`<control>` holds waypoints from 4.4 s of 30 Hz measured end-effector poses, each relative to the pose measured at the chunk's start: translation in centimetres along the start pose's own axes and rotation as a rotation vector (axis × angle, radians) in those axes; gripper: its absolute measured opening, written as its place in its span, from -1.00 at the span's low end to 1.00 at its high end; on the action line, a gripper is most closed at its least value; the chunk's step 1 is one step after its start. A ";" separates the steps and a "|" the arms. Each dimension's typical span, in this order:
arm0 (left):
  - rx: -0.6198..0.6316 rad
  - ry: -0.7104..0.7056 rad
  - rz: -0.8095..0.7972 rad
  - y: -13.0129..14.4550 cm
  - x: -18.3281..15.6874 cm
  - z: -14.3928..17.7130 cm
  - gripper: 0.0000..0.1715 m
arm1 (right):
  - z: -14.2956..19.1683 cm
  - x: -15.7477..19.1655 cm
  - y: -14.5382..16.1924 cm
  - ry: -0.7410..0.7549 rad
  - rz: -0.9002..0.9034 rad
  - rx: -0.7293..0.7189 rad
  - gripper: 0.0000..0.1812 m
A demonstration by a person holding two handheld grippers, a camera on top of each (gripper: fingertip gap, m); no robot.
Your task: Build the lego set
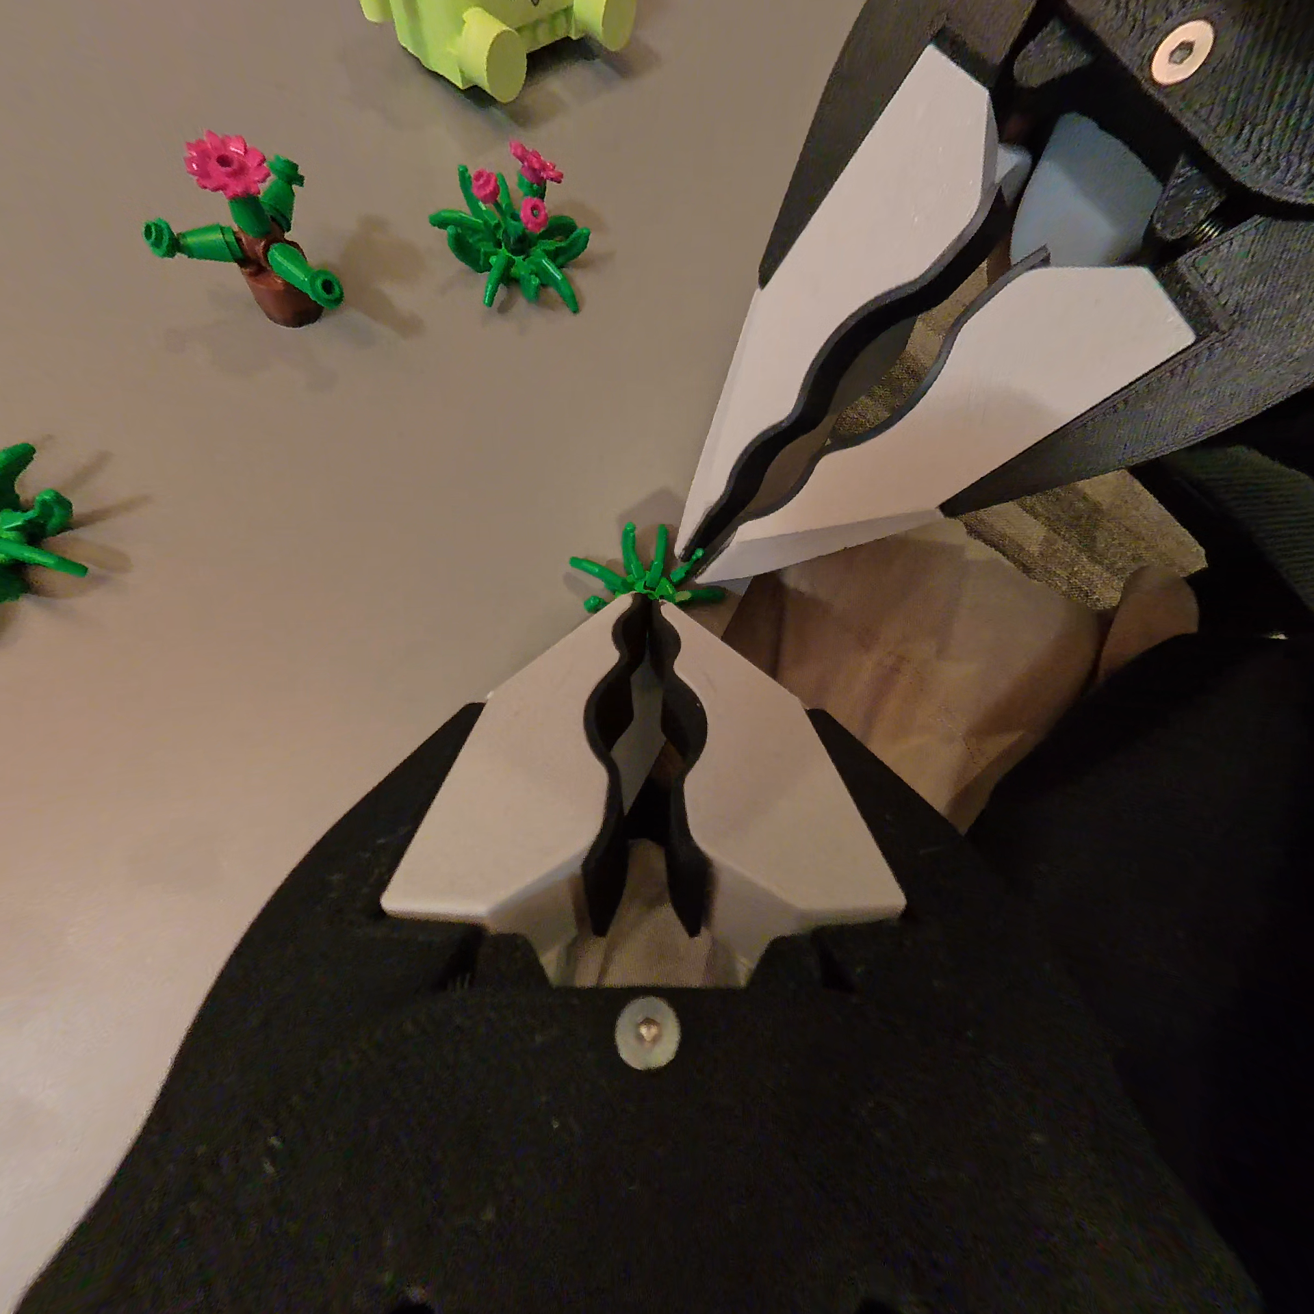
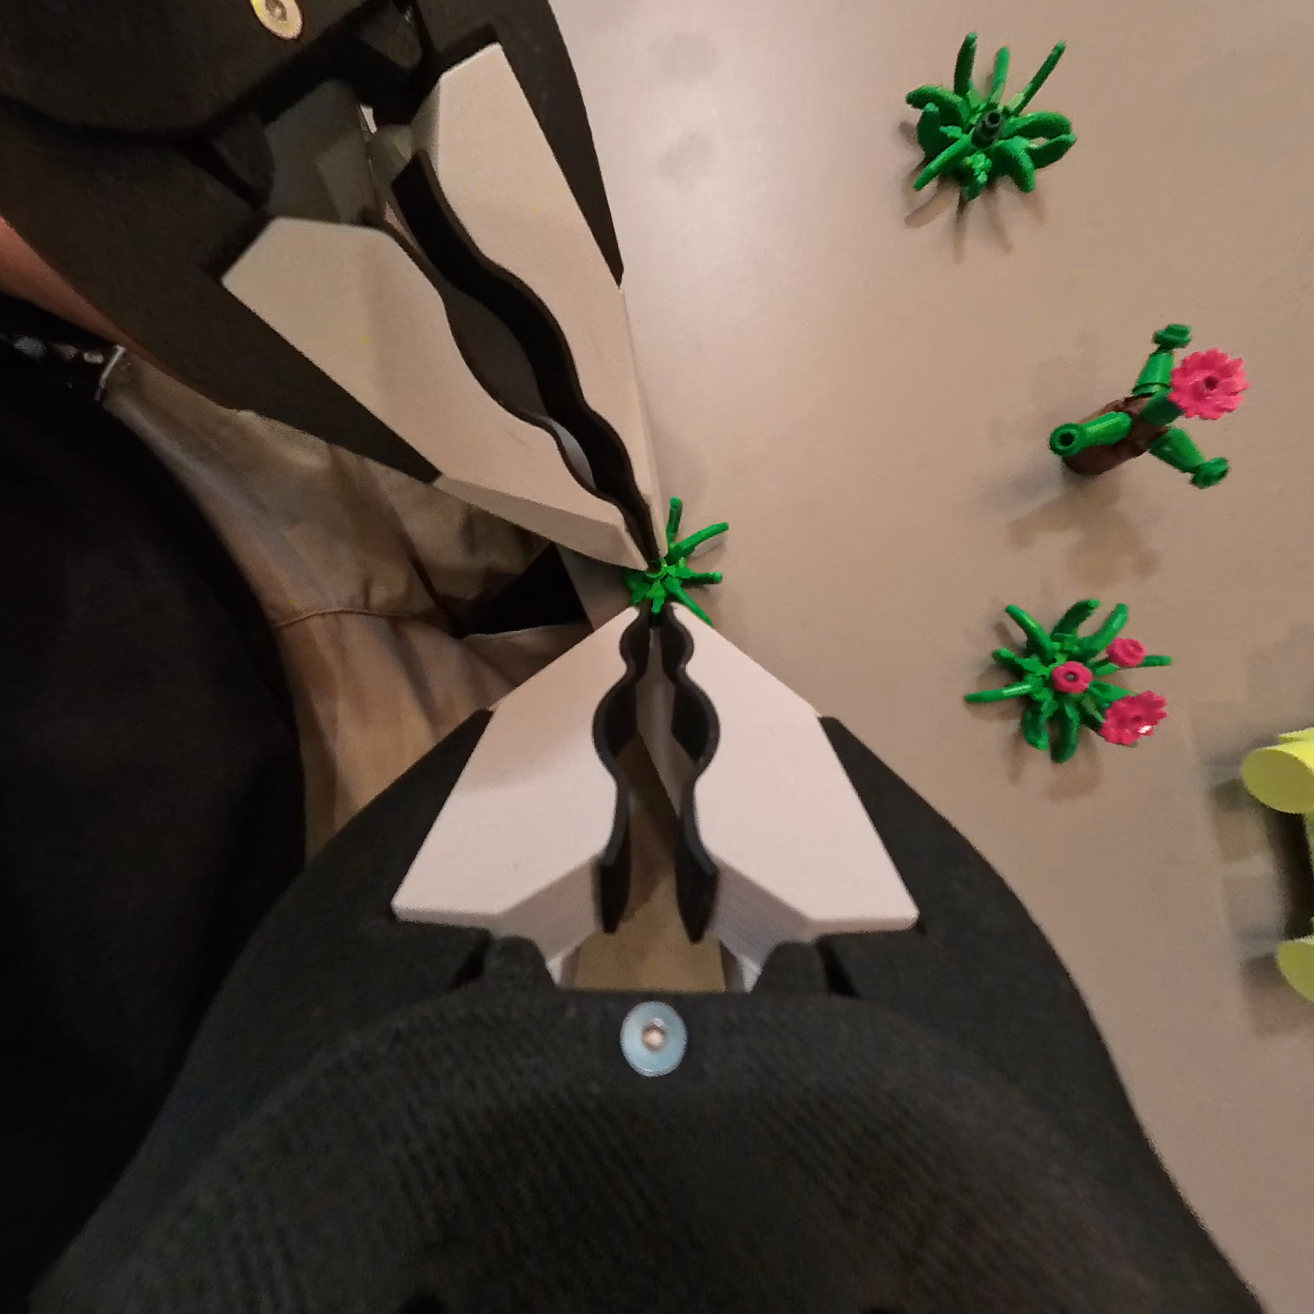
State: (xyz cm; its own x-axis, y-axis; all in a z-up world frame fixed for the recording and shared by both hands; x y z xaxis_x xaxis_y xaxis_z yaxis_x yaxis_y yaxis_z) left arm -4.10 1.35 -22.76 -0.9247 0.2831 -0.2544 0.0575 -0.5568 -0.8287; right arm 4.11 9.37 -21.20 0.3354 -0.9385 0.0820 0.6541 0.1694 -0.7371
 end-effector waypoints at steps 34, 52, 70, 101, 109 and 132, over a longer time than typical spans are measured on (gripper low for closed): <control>0.040 0.046 0.053 -0.2 0.6 -0.1 -1.00 | 0.0 -0.1 1.1 -0.009 0.112 -0.050 -0.99; 0.047 0.051 0.067 -0.1 0.8 -0.1 -0.99 | -0.2 -0.5 1.4 -0.068 0.159 -0.096 -1.00; 0.064 0.061 0.077 -0.2 1.0 -0.1 -0.99 | -0.4 -0.9 1.3 -0.129 0.196 -0.107 -1.00; -0.024 0.046 0.068 -1.7 0.9 1.1 -0.78 | 1.4 -1.3 2.9 0.028 0.102 -0.226 -0.95; -0.208 -0.123 0.028 -2.3 4.8 5.3 -0.80 | 4.9 -3.9 2.5 0.315 0.126 -0.445 -0.94; -0.252 -0.363 0.011 -1.1 9.6 6.2 -0.87 | 4.2 -4.3 2.7 0.368 0.162 -0.607 -0.99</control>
State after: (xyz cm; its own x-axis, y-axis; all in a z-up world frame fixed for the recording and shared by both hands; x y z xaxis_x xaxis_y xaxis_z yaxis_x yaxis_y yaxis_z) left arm -15.34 -0.21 -21.21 -0.9932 -0.0392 -0.1093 0.1161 -0.3373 -0.9342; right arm 7.29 15.12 -20.72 0.0763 -0.9743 -0.2119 0.0884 0.2182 -0.9719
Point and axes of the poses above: each gripper's, where its closed fingertips meet, z back along the fingers, y out of its underside, x = y × z across the jaws, the point moved 9 cm from there along z, back along the fingers, and after that the axes turned 14 degrees about -x, right-handed, at the moved point
